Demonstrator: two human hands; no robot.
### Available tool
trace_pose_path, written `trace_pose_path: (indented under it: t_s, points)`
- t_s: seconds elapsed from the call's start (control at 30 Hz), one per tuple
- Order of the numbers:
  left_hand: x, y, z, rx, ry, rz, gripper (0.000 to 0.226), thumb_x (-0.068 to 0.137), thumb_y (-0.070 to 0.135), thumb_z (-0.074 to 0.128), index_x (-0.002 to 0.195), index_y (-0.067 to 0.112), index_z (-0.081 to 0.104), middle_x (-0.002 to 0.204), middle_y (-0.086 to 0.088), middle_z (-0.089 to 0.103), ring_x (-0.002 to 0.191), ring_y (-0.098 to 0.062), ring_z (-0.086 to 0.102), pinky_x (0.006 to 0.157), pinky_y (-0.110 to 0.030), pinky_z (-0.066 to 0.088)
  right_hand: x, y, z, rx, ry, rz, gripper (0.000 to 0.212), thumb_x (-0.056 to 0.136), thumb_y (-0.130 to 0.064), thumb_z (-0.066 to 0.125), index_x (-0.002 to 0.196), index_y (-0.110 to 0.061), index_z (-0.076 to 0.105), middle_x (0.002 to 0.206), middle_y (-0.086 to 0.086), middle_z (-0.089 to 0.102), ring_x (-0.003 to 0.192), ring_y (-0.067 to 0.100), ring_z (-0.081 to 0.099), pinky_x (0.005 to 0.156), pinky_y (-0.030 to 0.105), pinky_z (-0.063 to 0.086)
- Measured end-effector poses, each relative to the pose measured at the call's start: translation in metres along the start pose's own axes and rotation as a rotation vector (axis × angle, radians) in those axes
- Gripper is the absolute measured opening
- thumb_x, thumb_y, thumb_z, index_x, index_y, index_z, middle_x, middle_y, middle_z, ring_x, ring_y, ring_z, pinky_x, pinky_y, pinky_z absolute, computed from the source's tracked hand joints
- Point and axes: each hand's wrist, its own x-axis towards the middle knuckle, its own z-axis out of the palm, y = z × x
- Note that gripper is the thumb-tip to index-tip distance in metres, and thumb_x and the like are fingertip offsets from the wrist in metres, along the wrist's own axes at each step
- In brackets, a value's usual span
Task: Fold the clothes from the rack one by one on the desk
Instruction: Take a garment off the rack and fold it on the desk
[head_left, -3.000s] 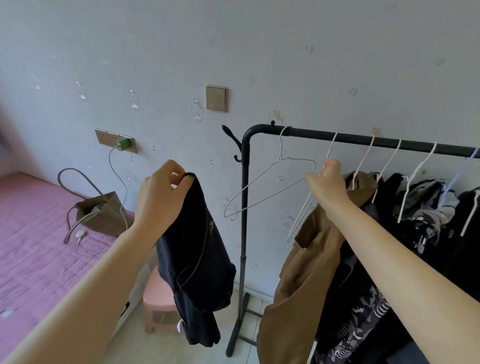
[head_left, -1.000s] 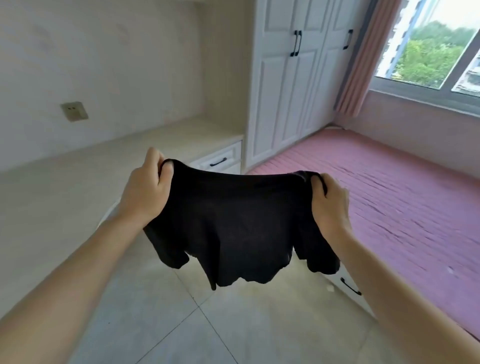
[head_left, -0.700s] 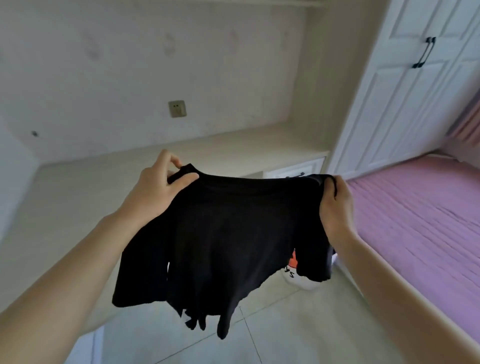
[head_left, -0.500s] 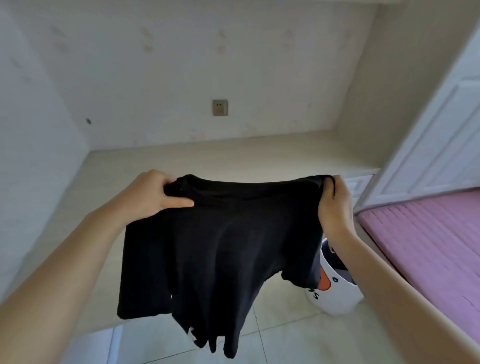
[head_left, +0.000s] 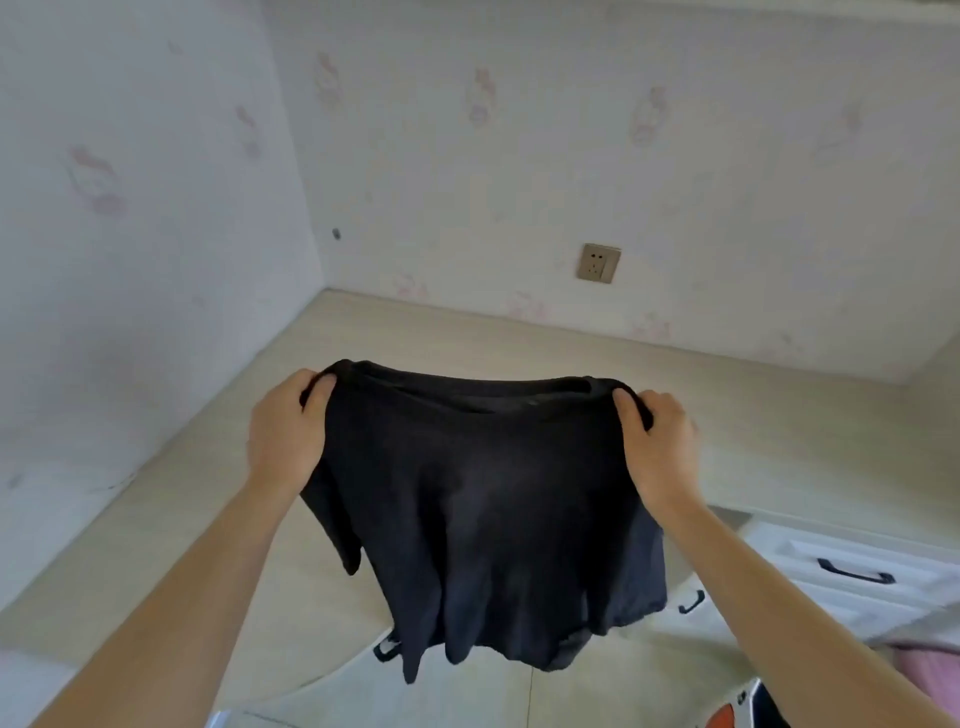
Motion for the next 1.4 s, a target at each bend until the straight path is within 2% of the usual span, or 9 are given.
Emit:
trace_pose_path:
  t_s: [0.13, 0.3, 0.57, 0.83, 1.0, 1.13, 1.23, 1.33, 1.4]
  points:
    - [0.015, -0.018, 0.008, 0.223, 0.063, 0.067, 0.035, 0.099, 0.047, 0.043, 0.082, 0.021, 0.059, 0.066, 0.002, 0.059, 0.064, -0.021, 0.057, 0.059, -0.04, 0.048, 0.047, 0.008, 0.018, -0.059, -0.097, -0.092, 0.045, 0.099, -0.036, 0.048, 0.058, -0.02, 0.036, 0.069, 0.002, 0.041, 0.06, 0.012, 0.041, 0.053, 0.019, 0.026]
    - [0.059, -0.024, 0.019, 0.346, 0.133, 0.128, 0.036, 0.094, 0.049, 0.05, 0.087, 0.015, 0.06, 0.064, -0.004, 0.06, 0.061, -0.027, 0.057, 0.059, -0.042, 0.049, 0.115, 0.01, 0.053, -0.119, -0.183, -0.201, 0.045, 0.098, -0.037, 0.048, 0.061, -0.013, 0.043, 0.071, 0.004, 0.045, 0.062, 0.013, 0.044, 0.055, 0.017, 0.027]
    - [0.185, -0.058, 0.038, 0.625, 0.208, 0.267, 0.043, 0.093, 0.047, 0.053, 0.076, 0.008, 0.059, 0.055, -0.006, 0.056, 0.048, -0.03, 0.054, 0.046, -0.033, 0.041, 0.238, -0.006, 0.148, -0.356, -0.259, -0.487, 0.044, 0.098, -0.039, 0.045, 0.068, -0.008, 0.049, 0.073, 0.001, 0.041, 0.063, 0.022, 0.045, 0.061, 0.035, 0.038]
    - [0.355, -0.156, 0.121, 0.8, 0.037, 0.228, 0.045, 0.095, 0.047, 0.049, 0.07, 0.01, 0.051, 0.053, 0.001, 0.047, 0.044, -0.027, 0.05, 0.045, -0.027, 0.033, 0.368, -0.009, 0.322, -0.58, -0.36, -0.55, 0.046, 0.099, -0.045, 0.037, 0.072, -0.009, 0.048, 0.081, 0.004, 0.045, 0.07, 0.029, 0.054, 0.06, 0.036, 0.042]
    - [0.426, -0.243, 0.187, 0.899, -0.091, 0.175, 0.045, 0.098, 0.044, 0.044, 0.081, 0.005, 0.057, 0.063, -0.011, 0.059, 0.05, -0.031, 0.055, 0.044, -0.033, 0.042, 0.42, 0.02, 0.432, -0.745, -0.468, -0.577, 0.047, 0.1, -0.049, 0.03, 0.082, -0.013, 0.055, 0.082, 0.0, 0.045, 0.079, 0.029, 0.058, 0.059, 0.033, 0.038]
    - [0.469, -0.286, 0.222, 0.978, -0.126, 0.119, 0.041, 0.101, 0.04, 0.04, 0.096, 0.001, 0.054, 0.081, -0.018, 0.06, 0.062, -0.038, 0.058, 0.051, -0.04, 0.045, 0.454, 0.032, 0.501, -0.867, -0.455, -0.649, 0.046, 0.102, -0.046, 0.028, 0.1, -0.011, 0.058, 0.098, 0.005, 0.058, 0.1, 0.026, 0.052, 0.058, 0.033, 0.036]
    - [0.486, -0.292, 0.242, 0.978, -0.092, 0.017, 0.03, 0.1, 0.024, 0.046, 0.115, -0.002, 0.051, 0.105, -0.025, 0.055, 0.088, -0.041, 0.055, 0.066, -0.046, 0.042, 0.469, 0.04, 0.529, -0.793, -0.491, -0.653, 0.035, 0.102, -0.034, 0.038, 0.116, -0.005, 0.052, 0.12, 0.012, 0.051, 0.119, 0.029, 0.042, 0.059, 0.035, 0.038]
    - [0.48, -0.292, 0.264, 0.888, -0.149, -0.005, 0.043, 0.094, 0.01, 0.051, 0.135, -0.001, 0.042, 0.127, -0.024, 0.049, 0.111, -0.041, 0.049, 0.092, -0.048, 0.041, 0.461, 0.05, 0.536, -0.75, -0.554, -0.675, 0.026, 0.099, -0.019, 0.044, 0.119, -0.004, 0.052, 0.12, 0.014, 0.05, 0.113, 0.031, 0.044, 0.062, 0.039, 0.044]
    - [0.464, -0.288, 0.279, 0.834, -0.213, 0.037, 0.05, 0.095, 0.013, 0.051, 0.141, 0.0, 0.04, 0.139, -0.021, 0.046, 0.127, -0.038, 0.043, 0.108, -0.048, 0.034, 0.452, 0.061, 0.528, -0.722, -0.599, -0.708, 0.021, 0.097, -0.013, 0.048, 0.114, -0.005, 0.056, 0.11, 0.013, 0.054, 0.103, 0.031, 0.05, 0.061, 0.042, 0.049]
